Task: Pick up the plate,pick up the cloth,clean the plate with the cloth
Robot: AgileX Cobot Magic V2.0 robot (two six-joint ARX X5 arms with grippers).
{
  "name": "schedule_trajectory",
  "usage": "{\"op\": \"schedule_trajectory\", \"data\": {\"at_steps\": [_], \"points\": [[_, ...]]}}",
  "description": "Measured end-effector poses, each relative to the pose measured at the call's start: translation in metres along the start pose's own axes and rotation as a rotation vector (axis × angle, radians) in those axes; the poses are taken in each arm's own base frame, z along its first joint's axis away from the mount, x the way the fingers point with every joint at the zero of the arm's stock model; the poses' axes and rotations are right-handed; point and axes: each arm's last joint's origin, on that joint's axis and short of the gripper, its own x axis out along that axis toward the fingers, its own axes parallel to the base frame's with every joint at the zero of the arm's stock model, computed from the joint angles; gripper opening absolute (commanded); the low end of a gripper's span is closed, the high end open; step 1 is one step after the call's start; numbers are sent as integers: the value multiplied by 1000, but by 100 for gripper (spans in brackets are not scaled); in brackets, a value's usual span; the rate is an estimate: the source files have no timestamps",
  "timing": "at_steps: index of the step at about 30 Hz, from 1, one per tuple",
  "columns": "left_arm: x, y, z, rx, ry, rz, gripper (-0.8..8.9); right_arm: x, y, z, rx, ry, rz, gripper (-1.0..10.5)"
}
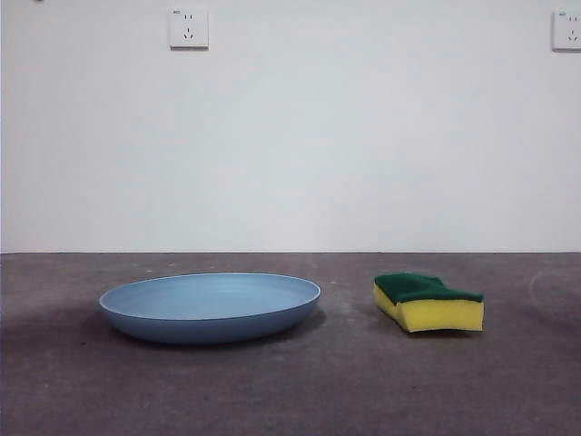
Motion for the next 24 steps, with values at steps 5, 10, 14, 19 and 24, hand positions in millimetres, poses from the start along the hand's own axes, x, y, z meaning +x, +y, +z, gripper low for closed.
{"op": "schedule_trajectory", "data": {"at_steps": [5, 10, 14, 19, 24], "points": [[-9, 1, -45, -40, -29, -1, -8, -1, -2, -38, -12, 25, -21, -11], [-9, 1, -47, -55, -39, -2, -1, 0, -2, -38, -11, 23, -21, 1], [-9, 1, -47, -56, -34, -2, -1, -1, -2, -38, -11, 20, -21, 1], [-9, 1, -50, -56, -6, -1, -1, -1, -2, -38, -10, 20, -21, 1], [-8, 1, -52, -56, 14, 0, -1, -1, -2, -38, -11, 20, -21, 1]]}}
